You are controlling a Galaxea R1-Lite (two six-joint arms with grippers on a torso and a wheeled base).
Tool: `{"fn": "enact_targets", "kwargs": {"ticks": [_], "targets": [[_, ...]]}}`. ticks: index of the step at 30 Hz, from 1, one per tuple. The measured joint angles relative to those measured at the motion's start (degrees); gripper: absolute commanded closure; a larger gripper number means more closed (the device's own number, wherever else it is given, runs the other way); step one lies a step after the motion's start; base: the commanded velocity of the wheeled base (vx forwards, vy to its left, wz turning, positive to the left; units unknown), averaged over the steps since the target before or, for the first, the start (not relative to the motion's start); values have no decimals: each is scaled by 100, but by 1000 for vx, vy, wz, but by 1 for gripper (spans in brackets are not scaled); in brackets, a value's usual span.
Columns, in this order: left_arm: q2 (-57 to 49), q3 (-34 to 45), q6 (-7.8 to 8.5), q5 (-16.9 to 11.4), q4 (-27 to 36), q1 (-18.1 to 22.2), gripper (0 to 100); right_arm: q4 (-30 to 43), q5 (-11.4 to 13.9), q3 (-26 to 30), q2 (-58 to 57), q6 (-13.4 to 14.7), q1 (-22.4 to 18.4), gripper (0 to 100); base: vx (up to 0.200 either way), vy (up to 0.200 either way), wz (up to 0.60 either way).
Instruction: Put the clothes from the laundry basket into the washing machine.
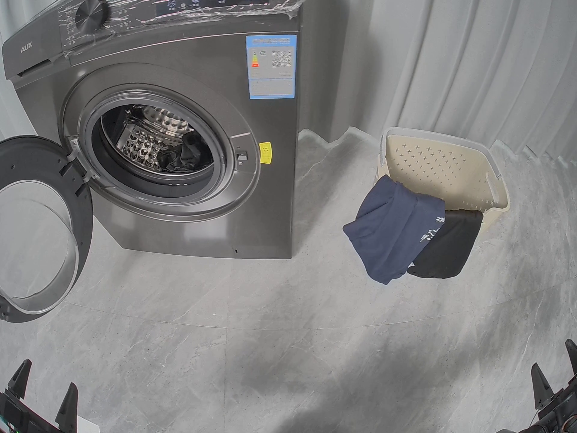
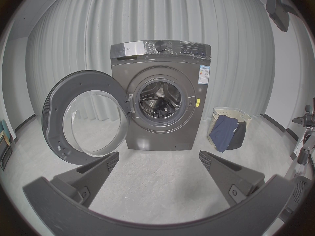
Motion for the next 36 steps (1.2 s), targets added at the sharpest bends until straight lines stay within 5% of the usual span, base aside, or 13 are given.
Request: {"fn": "enact_targets", "kwargs": {"ticks": [10, 23, 36], "targets": [[2, 0, -13, 2, -2, -2, 0, 5, -2, 0, 2, 0, 2, 0, 0, -20, 0], [2, 0, -11, -6, -2, -5, 0, 2, 0, 0, 5, -2, 0, 0, 0, -200, 0], [2, 0, 1, 0, 0, -10, 0, 5, 1, 0, 5, 0, -6, 0, 0, -77, 0]]}}
